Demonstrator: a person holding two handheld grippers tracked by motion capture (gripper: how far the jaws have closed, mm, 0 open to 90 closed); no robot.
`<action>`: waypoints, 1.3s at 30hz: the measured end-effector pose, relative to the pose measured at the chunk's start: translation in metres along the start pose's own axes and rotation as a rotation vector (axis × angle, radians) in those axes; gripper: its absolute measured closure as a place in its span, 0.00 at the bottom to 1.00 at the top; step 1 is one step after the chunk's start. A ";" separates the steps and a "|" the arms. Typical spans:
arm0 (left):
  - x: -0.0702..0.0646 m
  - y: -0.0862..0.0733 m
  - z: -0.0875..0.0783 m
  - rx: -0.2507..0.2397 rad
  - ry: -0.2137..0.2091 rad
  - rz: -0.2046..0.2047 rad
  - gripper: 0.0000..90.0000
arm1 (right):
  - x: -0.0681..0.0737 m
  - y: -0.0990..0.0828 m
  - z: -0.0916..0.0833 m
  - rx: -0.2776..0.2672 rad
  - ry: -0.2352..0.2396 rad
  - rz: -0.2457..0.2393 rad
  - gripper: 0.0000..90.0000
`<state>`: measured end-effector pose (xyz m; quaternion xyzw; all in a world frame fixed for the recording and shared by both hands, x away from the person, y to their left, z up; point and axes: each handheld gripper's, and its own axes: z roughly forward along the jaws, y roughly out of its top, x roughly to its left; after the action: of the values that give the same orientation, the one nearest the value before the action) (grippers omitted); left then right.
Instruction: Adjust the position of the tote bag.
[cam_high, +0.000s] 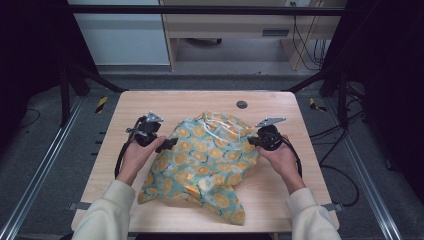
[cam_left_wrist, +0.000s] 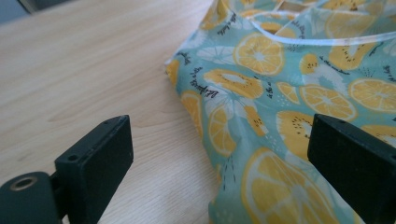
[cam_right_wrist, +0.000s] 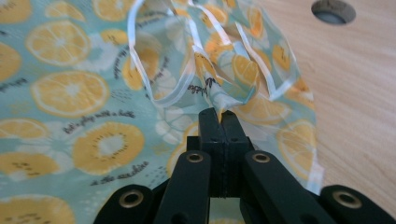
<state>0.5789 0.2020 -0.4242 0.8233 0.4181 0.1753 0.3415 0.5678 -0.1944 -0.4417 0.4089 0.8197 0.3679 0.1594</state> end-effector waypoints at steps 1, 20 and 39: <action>0.001 0.001 0.008 0.029 -0.027 -0.010 0.11 | 0.002 0.004 -0.004 -0.017 0.008 -0.010 1.00; -0.009 0.008 0.019 0.128 -0.065 0.075 0.98 | -0.005 0.012 -0.025 -0.039 -0.011 -0.026 1.00; -0.018 0.000 -0.040 -0.156 -0.017 0.093 1.00 | 0.000 0.023 -0.074 -0.141 -0.017 -0.043 1.00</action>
<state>0.5454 0.2039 -0.3955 0.8141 0.3617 0.2160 0.3996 0.5396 -0.2203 -0.3744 0.3820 0.7991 0.4175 0.2027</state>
